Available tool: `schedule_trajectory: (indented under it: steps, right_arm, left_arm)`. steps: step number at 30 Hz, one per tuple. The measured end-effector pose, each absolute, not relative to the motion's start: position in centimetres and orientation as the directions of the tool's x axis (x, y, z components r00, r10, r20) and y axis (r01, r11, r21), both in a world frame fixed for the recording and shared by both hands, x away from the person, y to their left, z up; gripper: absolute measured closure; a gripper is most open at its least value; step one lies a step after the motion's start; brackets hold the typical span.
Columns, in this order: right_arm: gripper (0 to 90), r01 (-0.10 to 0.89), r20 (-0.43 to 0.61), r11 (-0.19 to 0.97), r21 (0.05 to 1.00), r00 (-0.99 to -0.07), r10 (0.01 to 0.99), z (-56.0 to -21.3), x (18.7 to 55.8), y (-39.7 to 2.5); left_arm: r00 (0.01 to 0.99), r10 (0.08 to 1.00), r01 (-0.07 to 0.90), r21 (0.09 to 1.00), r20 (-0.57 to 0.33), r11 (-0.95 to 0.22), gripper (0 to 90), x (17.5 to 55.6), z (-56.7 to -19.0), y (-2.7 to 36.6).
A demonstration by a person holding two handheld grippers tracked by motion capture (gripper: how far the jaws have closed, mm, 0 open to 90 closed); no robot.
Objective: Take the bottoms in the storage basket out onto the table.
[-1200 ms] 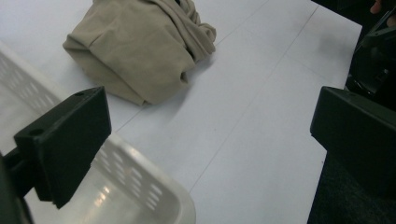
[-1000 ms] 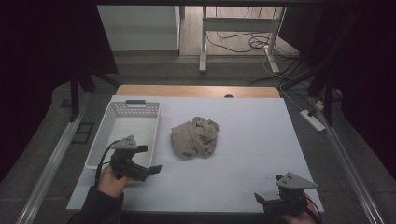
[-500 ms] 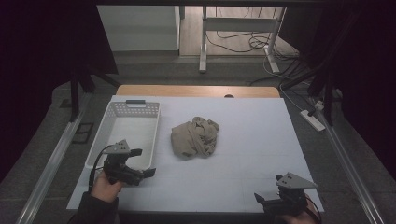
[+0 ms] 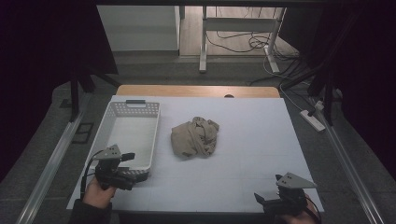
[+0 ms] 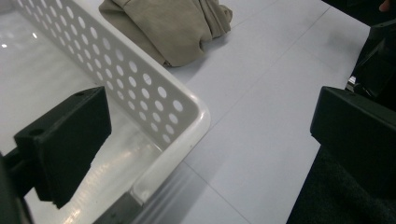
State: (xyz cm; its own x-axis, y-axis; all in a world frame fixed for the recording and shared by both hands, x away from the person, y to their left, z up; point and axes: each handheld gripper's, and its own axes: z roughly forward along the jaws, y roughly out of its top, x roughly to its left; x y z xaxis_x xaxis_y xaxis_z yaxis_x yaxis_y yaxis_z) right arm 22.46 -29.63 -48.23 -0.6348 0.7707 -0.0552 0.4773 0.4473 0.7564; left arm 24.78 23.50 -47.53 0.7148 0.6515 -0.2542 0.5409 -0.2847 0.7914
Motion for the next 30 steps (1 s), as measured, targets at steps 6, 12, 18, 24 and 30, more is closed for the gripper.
schedule_trajectory:
  steps: [6,12,18,24,30]
  right_arm:
    - [0.4,0.478,-0.058,0.449,0.755,-0.634,0.771,-48.2,22.5,-29.6]
    - [0.4,0.479,-0.059,0.451,0.753,-0.633,0.772,-48.2,22.5,-29.6]
    - [0.4,0.479,-0.059,0.449,0.754,-0.632,0.773,-48.2,22.5,-29.6]
    - [0.4,0.48,-0.059,0.449,0.753,-0.631,0.773,-48.2,22.5,-29.6]
    - [0.4,0.481,-0.059,0.449,0.753,-0.631,0.774,-48.3,22.5,-29.6]
  left_arm:
    - [0.704,0.666,0.541,0.794,-0.248,-0.276,0.0,24.0,-47.5,24.2]
    - [0.687,0.683,0.55,0.792,-0.25,-0.263,0.0,23.4,-47.8,24.8]
    - [0.675,0.691,0.561,0.788,-0.259,-0.253,0.0,22.8,-48.1,25.4]
    - [0.665,0.701,0.565,0.787,-0.257,-0.247,0.0,22.3,-48.2,25.8]
    - [0.656,0.709,0.569,0.787,-0.26,-0.238,0.0,21.7,-48.3,26.2]
